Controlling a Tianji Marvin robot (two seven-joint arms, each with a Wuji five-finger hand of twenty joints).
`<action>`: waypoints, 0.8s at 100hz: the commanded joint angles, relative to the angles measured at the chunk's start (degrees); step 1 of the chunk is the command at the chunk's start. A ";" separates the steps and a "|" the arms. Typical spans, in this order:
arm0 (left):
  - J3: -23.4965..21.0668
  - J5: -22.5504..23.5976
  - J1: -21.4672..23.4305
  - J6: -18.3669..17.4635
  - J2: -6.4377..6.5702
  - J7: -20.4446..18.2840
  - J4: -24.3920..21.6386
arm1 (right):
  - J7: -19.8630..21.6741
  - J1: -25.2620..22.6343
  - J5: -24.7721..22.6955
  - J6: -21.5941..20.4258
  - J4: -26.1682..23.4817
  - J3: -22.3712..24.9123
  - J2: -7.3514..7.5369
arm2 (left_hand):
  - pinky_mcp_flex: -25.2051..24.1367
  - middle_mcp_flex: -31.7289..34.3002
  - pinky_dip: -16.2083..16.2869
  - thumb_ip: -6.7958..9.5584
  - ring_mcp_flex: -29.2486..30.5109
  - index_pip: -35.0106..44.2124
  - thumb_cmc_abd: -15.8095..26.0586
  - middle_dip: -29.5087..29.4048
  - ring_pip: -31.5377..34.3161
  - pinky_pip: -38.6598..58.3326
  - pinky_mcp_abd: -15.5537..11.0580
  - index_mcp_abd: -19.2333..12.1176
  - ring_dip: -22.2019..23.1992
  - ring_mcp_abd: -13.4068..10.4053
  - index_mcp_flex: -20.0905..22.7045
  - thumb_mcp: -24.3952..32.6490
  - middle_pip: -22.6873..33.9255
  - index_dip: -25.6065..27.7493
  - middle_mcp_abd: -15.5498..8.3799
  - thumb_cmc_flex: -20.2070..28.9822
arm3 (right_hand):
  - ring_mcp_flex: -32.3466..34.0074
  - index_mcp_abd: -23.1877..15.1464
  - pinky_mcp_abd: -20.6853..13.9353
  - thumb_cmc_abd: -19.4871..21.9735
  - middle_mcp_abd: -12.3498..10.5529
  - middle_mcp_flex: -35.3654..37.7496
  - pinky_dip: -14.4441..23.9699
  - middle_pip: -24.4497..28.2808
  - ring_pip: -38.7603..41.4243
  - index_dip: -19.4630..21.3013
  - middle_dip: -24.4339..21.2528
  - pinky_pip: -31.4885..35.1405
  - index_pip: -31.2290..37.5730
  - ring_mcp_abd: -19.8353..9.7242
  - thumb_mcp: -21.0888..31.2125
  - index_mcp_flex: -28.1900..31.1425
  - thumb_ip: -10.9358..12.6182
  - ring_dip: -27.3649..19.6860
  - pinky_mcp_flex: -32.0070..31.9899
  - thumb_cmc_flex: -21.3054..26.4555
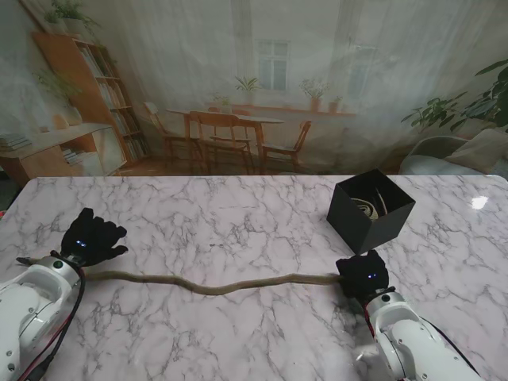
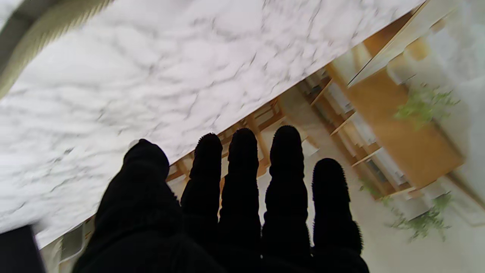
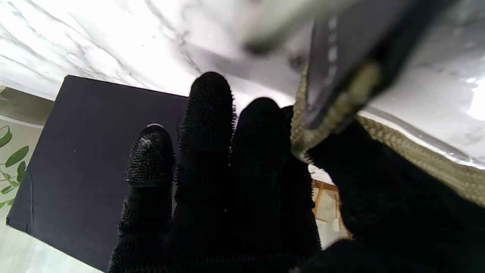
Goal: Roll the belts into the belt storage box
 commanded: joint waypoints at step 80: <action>13.39 -12.93 -5.56 2.22 -2.77 -5.56 -11.33 | 0.92 -8.63 -8.39 -2.35 -11.03 10.83 -0.23 | -1.30 -1.10 -0.69 -1.03 -1.91 -2.06 2.89 -0.73 -2.97 -2.41 3.87 -0.29 -1.65 1.78 0.63 -0.99 -2.31 1.33 1.74 -0.94 | -2.17 0.42 2.90 12.09 2.60 1.07 1.03 -9.93 -4.21 8.21 -4.24 -0.43 -14.96 1.94 -7.25 1.81 8.16 -1.73 -3.34 -12.85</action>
